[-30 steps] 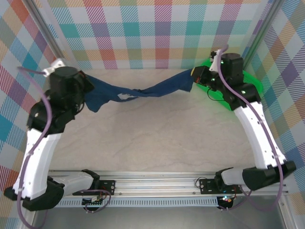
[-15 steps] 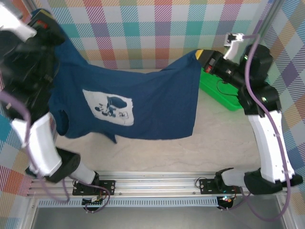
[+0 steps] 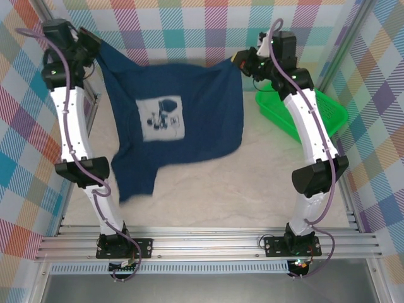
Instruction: Fold and stack the t-shirts
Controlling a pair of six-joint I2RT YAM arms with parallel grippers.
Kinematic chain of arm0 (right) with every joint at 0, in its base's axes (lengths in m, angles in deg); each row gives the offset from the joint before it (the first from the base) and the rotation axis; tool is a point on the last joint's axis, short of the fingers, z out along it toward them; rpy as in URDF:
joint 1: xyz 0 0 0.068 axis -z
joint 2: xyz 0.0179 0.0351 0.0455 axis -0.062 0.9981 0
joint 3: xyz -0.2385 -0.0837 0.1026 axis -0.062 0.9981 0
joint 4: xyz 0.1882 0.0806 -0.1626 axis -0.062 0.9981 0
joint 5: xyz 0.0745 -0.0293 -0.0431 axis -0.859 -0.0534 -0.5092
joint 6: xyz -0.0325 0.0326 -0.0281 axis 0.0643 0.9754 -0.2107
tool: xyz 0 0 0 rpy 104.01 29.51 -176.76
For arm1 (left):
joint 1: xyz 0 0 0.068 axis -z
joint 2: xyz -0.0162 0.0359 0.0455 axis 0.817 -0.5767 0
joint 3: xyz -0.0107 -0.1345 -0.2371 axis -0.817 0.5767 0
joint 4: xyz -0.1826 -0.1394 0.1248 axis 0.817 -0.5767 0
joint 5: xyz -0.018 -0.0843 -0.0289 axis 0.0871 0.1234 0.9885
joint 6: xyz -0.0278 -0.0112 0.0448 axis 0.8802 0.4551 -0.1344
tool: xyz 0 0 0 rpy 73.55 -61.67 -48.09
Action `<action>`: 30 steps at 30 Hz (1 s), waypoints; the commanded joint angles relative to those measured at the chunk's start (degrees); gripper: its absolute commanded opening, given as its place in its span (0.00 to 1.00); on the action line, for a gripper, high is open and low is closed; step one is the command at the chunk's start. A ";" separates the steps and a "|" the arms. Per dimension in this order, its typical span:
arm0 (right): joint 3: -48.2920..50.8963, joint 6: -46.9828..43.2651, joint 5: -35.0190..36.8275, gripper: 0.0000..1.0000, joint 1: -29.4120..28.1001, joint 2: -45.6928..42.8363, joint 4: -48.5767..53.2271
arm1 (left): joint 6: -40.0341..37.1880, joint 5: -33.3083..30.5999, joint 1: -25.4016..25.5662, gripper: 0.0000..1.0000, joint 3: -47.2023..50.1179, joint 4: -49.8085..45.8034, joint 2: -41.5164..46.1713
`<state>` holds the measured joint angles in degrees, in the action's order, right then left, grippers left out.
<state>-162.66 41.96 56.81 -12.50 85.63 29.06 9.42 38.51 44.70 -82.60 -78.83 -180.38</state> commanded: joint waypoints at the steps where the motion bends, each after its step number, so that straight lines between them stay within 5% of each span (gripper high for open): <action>1: -7.89 1.01 -0.83 0.00 2.76 -1.84 -1.06 | 4.88 6.80 -2.47 0.00 -4.23 10.33 10.08; 5: -10.79 2.71 -2.45 0.00 5.94 -1.98 -0.90 | 6.83 8.50 -3.80 0.00 -4.20 11.88 14.63; 10: -6.08 1.50 -5.67 0.00 6.91 -4.07 2.05 | 5.70 12.40 -2.81 0.00 3.04 2.12 21.45; 19: 50.50 1.68 -5.12 0.00 6.18 -21.46 -11.60 | 4.18 1.64 9.37 0.00 80.39 -0.45 55.04; 22: 66.42 3.06 -3.31 0.00 6.01 -22.94 -13.31 | 8.06 3.98 12.68 0.00 103.00 3.91 61.19; 27: 75.34 2.36 -2.63 0.00 5.41 -15.73 -12.03 | 16.68 4.35 21.51 0.00 125.89 12.22 64.90; 30: 73.75 -0.03 -0.22 0.00 4.01 -10.19 -6.57 | 20.76 3.32 22.57 0.00 132.88 14.27 66.62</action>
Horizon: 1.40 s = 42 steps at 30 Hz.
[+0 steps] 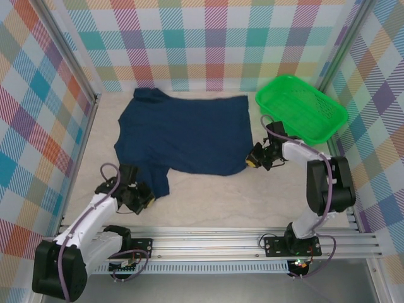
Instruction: Fold and stack the t-shirts
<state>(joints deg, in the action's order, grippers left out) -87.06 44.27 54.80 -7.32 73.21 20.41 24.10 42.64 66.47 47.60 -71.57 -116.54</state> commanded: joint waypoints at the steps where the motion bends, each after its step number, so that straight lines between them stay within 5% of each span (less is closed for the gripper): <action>1: -1.97 -2.74 3.35 0.00 -1.41 2.93 4.02 | 7.55 -0.57 0.92 0.00 4.30 7.48 3.39; 10: 3.38 -1.97 18.59 0.00 -2.05 -5.78 16.84 | 15.12 -1.19 4.54 0.00 4.15 -0.89 13.33; 15: 5.15 -2.86 27.07 0.00 -1.62 -9.03 21.00 | 18.78 -0.10 10.19 0.00 3.85 1.94 10.52; 20: 5.12 -4.67 27.42 0.00 -0.90 -6.64 20.50 | 19.58 -2.85 18.34 0.00 1.20 6.91 3.23; 26: 3.96 -4.32 27.54 0.00 -0.90 -8.03 20.40 | 18.19 -4.44 19.89 0.00 -2.03 5.06 -0.36; 35: -0.78 -6.71 29.63 0.00 -0.95 -7.57 23.79 | 16.44 -9.76 19.96 0.00 -8.68 -14.05 7.40; 42: -0.93 -7.23 29.63 0.00 -0.90 -6.97 24.31 | 15.87 -10.50 19.96 0.00 -4.40 -22.73 8.86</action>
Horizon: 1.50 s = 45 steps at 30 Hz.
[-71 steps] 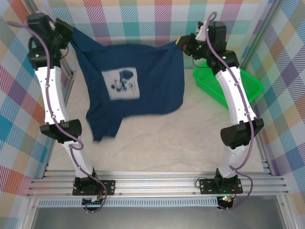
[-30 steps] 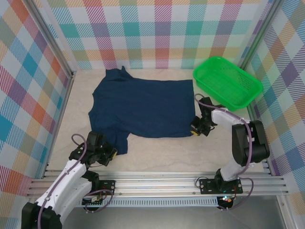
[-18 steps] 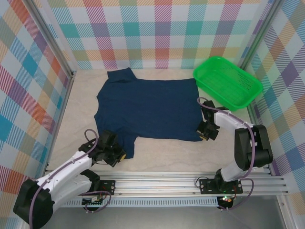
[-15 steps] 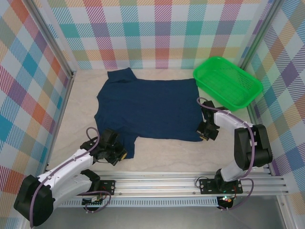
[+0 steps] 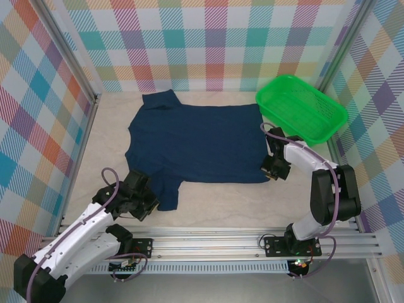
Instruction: Fold and stack the t-shirts
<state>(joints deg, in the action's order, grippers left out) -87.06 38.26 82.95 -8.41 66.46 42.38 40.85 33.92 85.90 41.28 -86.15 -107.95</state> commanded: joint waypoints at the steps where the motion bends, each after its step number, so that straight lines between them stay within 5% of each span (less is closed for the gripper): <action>1: -0.86 -1.20 1.58 0.00 0.19 -0.05 2.51 | -0.82 -2.67 0.53 0.00 2.02 -9.49 0.18; 3: -0.66 -1.26 1.79 0.00 0.21 0.39 2.57 | -1.01 -3.95 0.53 0.07 1.73 -11.97 -0.14; 6: -0.82 -1.34 1.31 0.22 0.19 0.19 2.66 | -2.27 -6.37 0.53 0.52 -2.05 -14.70 -0.56; 9: -1.91 -1.16 1.91 0.39 0.10 -2.31 4.09 | -5.28 -14.20 0.31 0.72 -11.78 -20.88 -3.89; 11: -2.69 -1.16 2.03 0.44 -0.06 -4.89 4.74 | -9.56 -15.88 -1.89 0.71 -17.42 -20.38 -7.96; 19: -2.07 -3.81 -10.09 0.41 -2.06 -6.20 -4.18 | -16.51 -2.62 -20.93 0.44 -19.80 1.36 -29.23; 27: -2.33 -6.63 -12.69 0.41 -2.10 -1.17 -6.49 | -22.69 -5.97 -30.16 0.40 -22.20 9.22 -45.48; 39: -10.80 -7.40 -16.74 0.45 -6.58 12.33 -7.08 | -31.04 -9.82 -49.84 0.39 -19.99 8.60 -51.38; 45: -16.90 -4.99 -15.12 0.45 -8.42 17.33 -6.66 | -29.54 -9.39 -48.30 0.41 -26.14 5.63 -44.38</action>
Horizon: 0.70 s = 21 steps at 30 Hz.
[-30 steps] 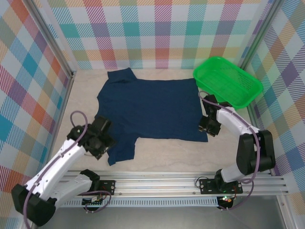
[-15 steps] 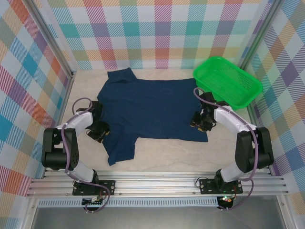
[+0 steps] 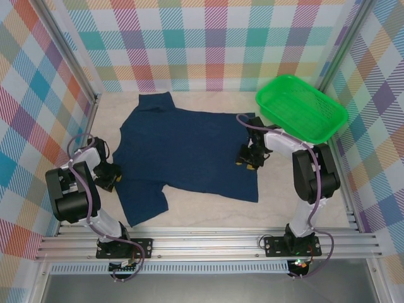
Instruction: Fold and stack the t-shirts
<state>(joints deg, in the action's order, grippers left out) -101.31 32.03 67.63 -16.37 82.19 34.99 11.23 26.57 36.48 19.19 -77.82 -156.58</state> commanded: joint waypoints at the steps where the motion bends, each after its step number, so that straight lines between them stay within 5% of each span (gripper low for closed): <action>1: -3.20 1.85 0.22 0.45 -0.47 2.24 0.39 | 0.58 -1.36 2.77 0.42 -5.73 -2.35 4.75; 6: -6.92 3.98 2.67 0.44 -0.39 7.16 0.08 | 3.24 3.00 10.42 0.44 -17.77 4.84 -4.09; 14: -12.88 3.11 0.64 0.44 -0.38 10.48 0.08 | 4.72 2.51 12.59 0.43 -40.40 16.70 -29.14; 21: -18.38 2.27 -2.94 0.44 -0.39 14.49 1.00 | 5.69 -0.37 11.13 0.37 -54.67 7.04 -42.55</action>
<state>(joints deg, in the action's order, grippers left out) -117.24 34.79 66.82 -16.74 94.78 34.44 15.71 28.69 48.85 -34.17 -64.49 -196.56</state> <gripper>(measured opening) 0.441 0.376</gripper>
